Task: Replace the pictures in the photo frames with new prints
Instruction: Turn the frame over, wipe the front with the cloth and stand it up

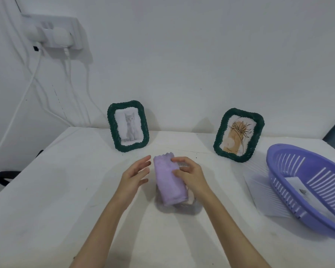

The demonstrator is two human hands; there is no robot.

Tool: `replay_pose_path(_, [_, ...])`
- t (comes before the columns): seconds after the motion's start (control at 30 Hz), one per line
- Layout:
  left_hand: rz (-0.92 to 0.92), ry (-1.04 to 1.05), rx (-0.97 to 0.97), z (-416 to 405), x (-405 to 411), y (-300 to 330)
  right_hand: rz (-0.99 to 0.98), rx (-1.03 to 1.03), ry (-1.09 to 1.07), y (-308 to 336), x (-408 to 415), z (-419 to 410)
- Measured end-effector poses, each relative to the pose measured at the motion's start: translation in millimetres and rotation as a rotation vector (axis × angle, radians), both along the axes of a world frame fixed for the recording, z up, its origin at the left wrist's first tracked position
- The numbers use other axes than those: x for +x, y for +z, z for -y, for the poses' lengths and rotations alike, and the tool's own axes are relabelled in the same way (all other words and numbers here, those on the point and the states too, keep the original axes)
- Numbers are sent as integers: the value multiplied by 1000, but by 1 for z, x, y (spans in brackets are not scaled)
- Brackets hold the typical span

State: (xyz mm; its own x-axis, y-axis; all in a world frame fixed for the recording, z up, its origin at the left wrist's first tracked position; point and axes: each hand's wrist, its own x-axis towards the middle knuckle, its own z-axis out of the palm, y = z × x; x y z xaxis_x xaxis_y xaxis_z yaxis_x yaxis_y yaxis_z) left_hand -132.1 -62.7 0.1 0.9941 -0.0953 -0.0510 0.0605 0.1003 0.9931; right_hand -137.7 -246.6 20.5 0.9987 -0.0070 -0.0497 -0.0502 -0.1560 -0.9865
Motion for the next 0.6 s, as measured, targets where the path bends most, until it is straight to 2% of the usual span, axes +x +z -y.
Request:
replay_pose_path(0.2, [7,-229,482,12,8,-17,-65,-626,77,-16,-2,26])
replay_pose_path(0.27, [32,-291,720,16,10,-24,-26,-753,65,-24,-4,22])
replay_pose_path(0.33, [92,-352,917,19,11,-31,50,-977,27,-29,-6,18])
replay_pose_path(0.4, [141,-381,1008,22,11,-36,101,-1123,17,-31,-11,15])
replay_pose_path(0.6, [201,-354,1079,24,8,-48,165,-1214,0,-45,-22,14])
